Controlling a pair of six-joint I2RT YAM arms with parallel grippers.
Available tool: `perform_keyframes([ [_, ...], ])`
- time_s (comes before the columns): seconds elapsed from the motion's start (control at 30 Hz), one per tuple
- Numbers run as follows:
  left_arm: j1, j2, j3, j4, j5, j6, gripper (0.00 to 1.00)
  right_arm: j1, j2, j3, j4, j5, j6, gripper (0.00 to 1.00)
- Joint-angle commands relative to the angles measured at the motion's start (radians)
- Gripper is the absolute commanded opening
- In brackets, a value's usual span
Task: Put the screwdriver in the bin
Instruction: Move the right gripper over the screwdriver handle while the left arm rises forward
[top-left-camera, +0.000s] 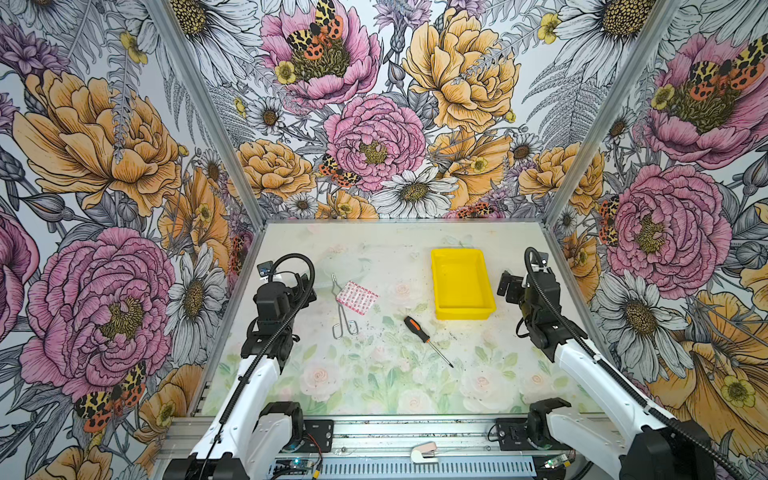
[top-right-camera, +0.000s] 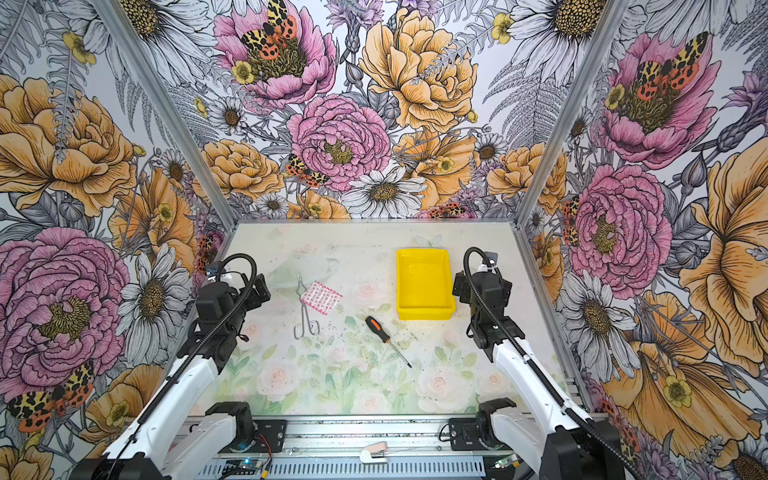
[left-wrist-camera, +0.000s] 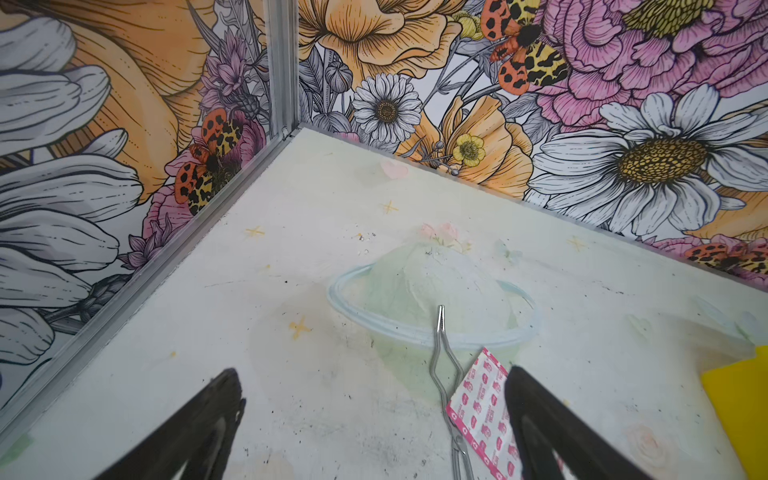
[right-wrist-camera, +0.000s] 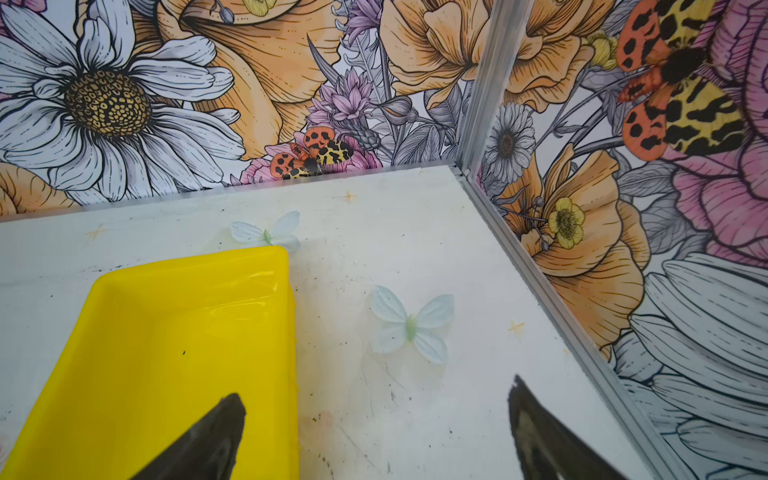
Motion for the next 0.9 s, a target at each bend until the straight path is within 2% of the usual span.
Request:
perform_keyframes([
  [0.0,-0.014,-0.042,0.04,-0.2,0.037,-0.075,0.99,0.047,-0.009,0.07,-0.18,0.003,0.07,0.99],
  [0.2,-0.077,-0.111,0.052,-0.298,0.182,-0.104,0.99,0.131,0.031,0.133,-0.247,-0.11,0.083,0.99],
  [0.37,-0.193,-0.144,0.055,-0.315,0.258,-0.156,0.99,0.199,0.064,0.165,-0.256,-0.193,0.085,0.99],
  [0.5,-0.329,-0.164,0.051,-0.318,0.221,-0.19,0.99,0.254,0.055,0.172,-0.263,-0.247,0.106,0.99],
  [0.63,-0.451,-0.173,0.054,-0.354,0.109,-0.242,0.98,0.324,0.025,0.138,-0.265,-0.285,0.135,1.0],
  [0.87,-0.608,-0.187,0.047,-0.375,0.023,-0.363,0.99,0.416,0.004,0.067,-0.311,-0.304,0.21,1.0],
])
